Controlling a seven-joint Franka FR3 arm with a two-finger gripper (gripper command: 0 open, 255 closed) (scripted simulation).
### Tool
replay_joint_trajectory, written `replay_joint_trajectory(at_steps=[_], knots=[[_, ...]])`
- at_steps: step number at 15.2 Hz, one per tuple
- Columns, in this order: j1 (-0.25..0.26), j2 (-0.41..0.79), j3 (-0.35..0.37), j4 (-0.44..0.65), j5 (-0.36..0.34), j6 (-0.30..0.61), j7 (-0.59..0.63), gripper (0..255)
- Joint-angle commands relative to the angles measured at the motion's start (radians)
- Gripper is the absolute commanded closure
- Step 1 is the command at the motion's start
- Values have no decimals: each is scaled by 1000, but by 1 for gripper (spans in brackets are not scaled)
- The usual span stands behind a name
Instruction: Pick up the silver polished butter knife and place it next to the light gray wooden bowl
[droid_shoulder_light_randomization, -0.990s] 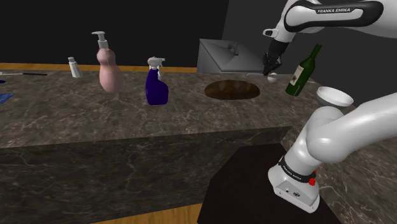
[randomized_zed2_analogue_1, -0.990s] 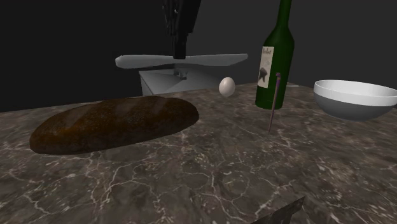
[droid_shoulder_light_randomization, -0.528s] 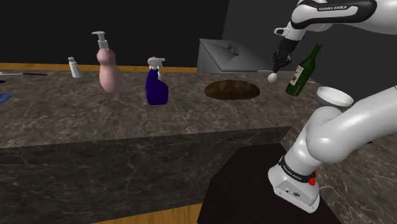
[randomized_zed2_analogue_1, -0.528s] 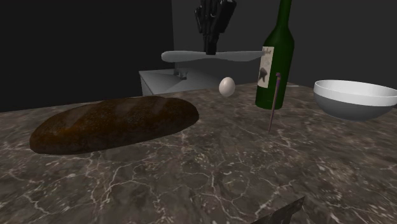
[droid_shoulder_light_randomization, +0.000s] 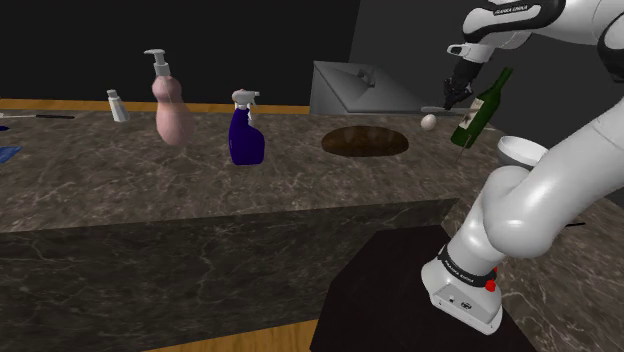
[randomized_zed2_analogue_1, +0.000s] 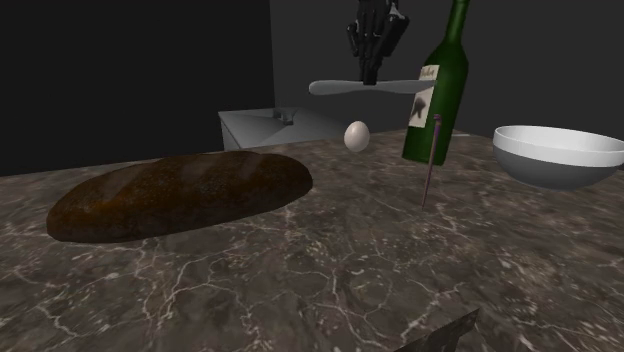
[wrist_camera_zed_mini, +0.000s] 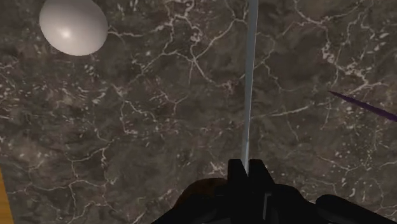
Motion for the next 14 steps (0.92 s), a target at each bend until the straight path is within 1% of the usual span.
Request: replay_joint_trajectory(at_steps=[1, 2, 3, 4, 5, 6, 7, 8, 14], knots=[[48, 92, -113, 64, 71, 4, -97, 255], [81, 157, -187, 98, 129, 4, -159, 255], [116, 260, -283, 134, 228, 0, -249, 255], [80, 434, -345, 176, 402, -23, -391, 255], [-13, 549, -326, 222, 514, -55, -482, 255], [-125, 584, -246, 265, 543, -72, -512, 255], [-221, 620, -182, 311, 571, -89, -539, 255], [-318, 682, -138, 375, 621, -119, -581, 255], [-311, 693, -126, 303, 636, -45, -595, 255]])
